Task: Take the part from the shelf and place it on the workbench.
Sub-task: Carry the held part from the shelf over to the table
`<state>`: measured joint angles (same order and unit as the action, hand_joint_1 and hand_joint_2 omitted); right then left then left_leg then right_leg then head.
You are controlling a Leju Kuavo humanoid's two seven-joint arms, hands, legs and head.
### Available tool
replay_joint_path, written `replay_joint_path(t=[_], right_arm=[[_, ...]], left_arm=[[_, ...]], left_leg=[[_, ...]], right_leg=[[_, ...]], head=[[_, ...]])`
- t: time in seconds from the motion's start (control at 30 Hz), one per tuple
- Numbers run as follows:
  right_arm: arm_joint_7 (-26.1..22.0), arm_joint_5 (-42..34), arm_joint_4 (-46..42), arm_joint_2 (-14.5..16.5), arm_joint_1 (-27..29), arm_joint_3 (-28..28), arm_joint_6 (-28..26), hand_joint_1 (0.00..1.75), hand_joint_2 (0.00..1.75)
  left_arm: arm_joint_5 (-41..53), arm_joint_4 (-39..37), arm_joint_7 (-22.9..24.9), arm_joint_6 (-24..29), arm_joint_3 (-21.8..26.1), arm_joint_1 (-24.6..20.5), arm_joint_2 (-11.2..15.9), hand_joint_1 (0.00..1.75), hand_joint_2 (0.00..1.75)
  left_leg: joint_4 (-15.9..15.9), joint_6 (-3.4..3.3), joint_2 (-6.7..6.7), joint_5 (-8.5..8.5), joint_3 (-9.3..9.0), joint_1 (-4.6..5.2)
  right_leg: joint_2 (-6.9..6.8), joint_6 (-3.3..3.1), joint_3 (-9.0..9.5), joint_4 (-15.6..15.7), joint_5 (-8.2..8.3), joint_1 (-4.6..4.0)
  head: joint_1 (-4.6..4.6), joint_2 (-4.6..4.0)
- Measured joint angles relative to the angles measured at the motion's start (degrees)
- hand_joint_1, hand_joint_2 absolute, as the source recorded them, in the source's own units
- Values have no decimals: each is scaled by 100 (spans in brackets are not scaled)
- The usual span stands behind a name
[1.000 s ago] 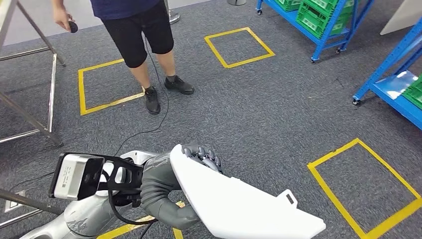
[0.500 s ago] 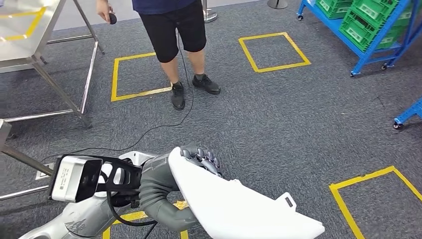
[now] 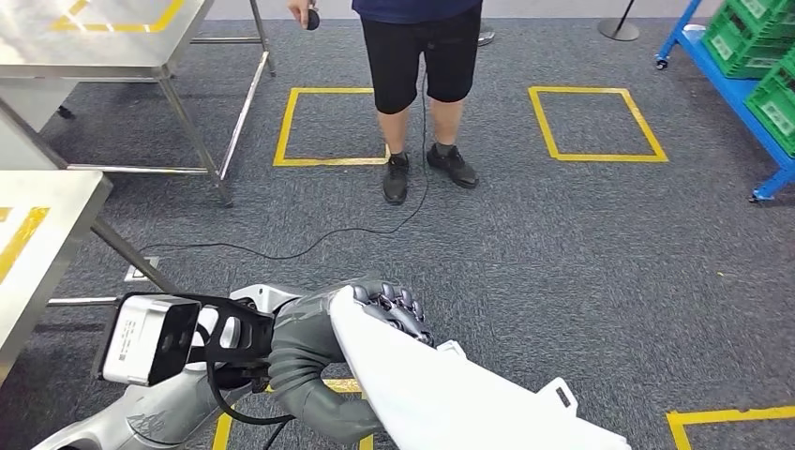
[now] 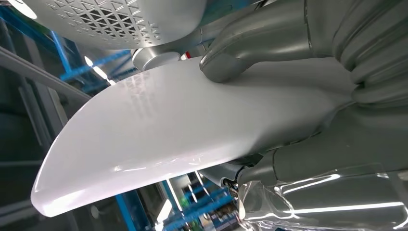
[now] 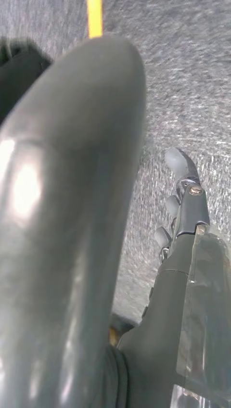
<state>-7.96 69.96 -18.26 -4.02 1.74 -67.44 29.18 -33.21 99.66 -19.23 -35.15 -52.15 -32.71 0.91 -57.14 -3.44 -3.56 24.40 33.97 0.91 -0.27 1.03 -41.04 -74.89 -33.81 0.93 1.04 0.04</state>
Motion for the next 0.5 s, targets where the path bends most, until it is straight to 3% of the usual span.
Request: replay_joint_path(t=[0.03,0.1,0.13,0.2,0.27,0.33,0.4,0.47,0.5], right_arm=[[-3,8,-25,7,9,-1,16,0,0],[-9,15,-74,21,14,-3,54,0,0],[-12,20,-96,28,14,-6,70,0,0],[-22,28,-131,42,10,-13,87,0,0],[-32,39,-161,64,-6,-15,89,0,0],[-39,45,-193,81,-14,-16,89,0,0],[-45,46,-217,88,8,-18,89,0,0],[-45,48,-225,94,40,-20,89,0,0],[-45,48,-229,95,46,-21,89,0,0]], left_arm=[[-3,-2,0,0,-10,3,1,175,175],[-9,-4,0,0,-26,3,1,175,175],[-13,-5,0,0,-30,3,1,175,175],[-17,-7,-1,1,-30,4,4,175,175],[-20,-8,-1,1,-28,7,16,175,175],[-21,-7,-1,1,-25,-1,28,175,175],[-24,-6,-4,0,-24,-8,33,175,175],[-27,-8,-7,0,-26,3,43,175,175],[-27,-9,-7,0,-27,11,51,175,175]], left_leg=[[-6,12,-102,11,-14,-5],[-41,58,-282,56,-42,-25],[-71,92,-365,89,-43,-25],[-106,148,-480,131,-21,-23],[-115,184,-541,152,2,-30],[-295,235,-287,266,89,-24],[-922,286,124,565,396,-27],[-1692,312,282,838,828,-62],[-1859,316,302,838,950,-75]], right_leg=[[14,59,10,157,134,22],[164,176,293,943,553,81],[259,185,447,1298,718,98],[350,108,590,1587,838,88],[245,11,616,1601,834,70],[134,-68,654,1615,815,77],[7,-139,701,1623,774,57],[-150,-178,737,1622,729,26],[-231,-186,755,1622,708,16]], head=[[0,0],[-4,0],[-10,0],[-22,0],[-25,0],[-3,0],[24,0],[29,0],[31,0]])
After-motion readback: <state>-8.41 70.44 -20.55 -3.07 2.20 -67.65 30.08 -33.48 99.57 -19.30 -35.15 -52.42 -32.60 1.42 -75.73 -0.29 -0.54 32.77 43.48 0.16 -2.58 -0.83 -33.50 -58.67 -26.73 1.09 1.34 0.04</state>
